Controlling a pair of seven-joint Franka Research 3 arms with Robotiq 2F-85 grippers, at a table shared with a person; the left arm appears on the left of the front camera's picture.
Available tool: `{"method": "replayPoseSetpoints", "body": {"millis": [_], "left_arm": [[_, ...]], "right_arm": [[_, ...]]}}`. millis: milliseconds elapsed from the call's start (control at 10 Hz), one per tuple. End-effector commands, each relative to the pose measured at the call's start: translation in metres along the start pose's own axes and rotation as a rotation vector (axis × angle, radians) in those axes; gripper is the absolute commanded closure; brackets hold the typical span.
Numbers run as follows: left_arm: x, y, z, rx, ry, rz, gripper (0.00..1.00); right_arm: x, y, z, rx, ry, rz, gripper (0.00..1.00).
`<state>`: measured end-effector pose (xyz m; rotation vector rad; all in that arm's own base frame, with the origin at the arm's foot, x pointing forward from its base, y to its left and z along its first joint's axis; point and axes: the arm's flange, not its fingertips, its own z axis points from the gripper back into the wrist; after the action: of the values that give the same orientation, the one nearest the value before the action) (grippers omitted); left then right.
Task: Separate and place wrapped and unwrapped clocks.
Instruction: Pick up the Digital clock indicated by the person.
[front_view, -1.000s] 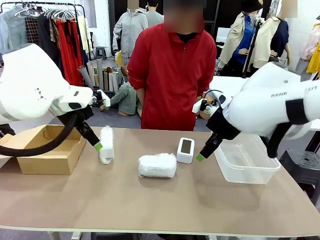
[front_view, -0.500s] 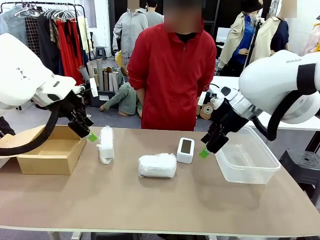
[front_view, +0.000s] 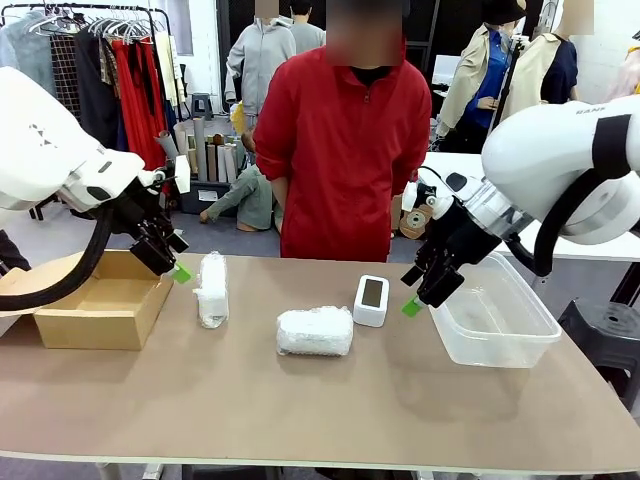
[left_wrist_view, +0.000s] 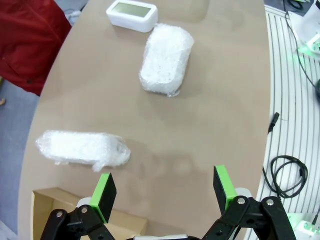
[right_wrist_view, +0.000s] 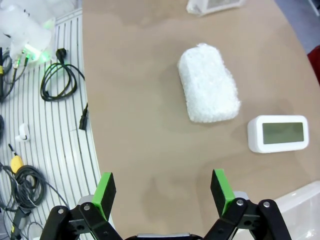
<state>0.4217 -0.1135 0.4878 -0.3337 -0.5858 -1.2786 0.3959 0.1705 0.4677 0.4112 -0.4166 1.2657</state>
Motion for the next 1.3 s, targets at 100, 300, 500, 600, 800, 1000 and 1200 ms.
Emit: {"method": "replayPoseSetpoints", "body": {"millis": [100, 300, 500, 600, 800, 1000, 1200], "left_arm": [[0.0, 0.0, 0.0, 0.0, 0.0, 0.0, 0.0], [-0.01, 0.023, 0.004, -0.022, -0.053, -0.031, 0.0], [-0.018, 0.044, 0.008, -0.059, -0.104, -0.082, 0.0], [-0.021, 0.052, 0.011, -0.063, -0.123, -0.121, 0.0], [-0.026, 0.071, 0.021, -0.123, -0.156, -0.118, 0.0], [-0.02, 0.076, 0.035, -0.135, -0.11, -0.09, 0.0], [-0.029, 0.088, 0.046, -0.155, -0.178, -0.086, 0.0]], "right_arm": [[0.0, 0.0, 0.0, 0.0, 0.0, 0.0, 0.0], [0.012, -0.027, 0.006, -0.011, -0.123, 0.074, 0.0], [0.019, -0.044, 0.018, 0.025, -0.174, 0.151, 0.0], [0.022, -0.053, 0.023, 0.038, -0.193, 0.181, 0.0], [0.021, -0.081, 0.031, 0.07, -0.192, 0.232, 0.0], [0.014, -0.103, 0.044, 0.079, -0.233, 0.27, 0.0], [0.005, -0.12, 0.059, 0.073, -0.281, 0.261, 0.0]]}}
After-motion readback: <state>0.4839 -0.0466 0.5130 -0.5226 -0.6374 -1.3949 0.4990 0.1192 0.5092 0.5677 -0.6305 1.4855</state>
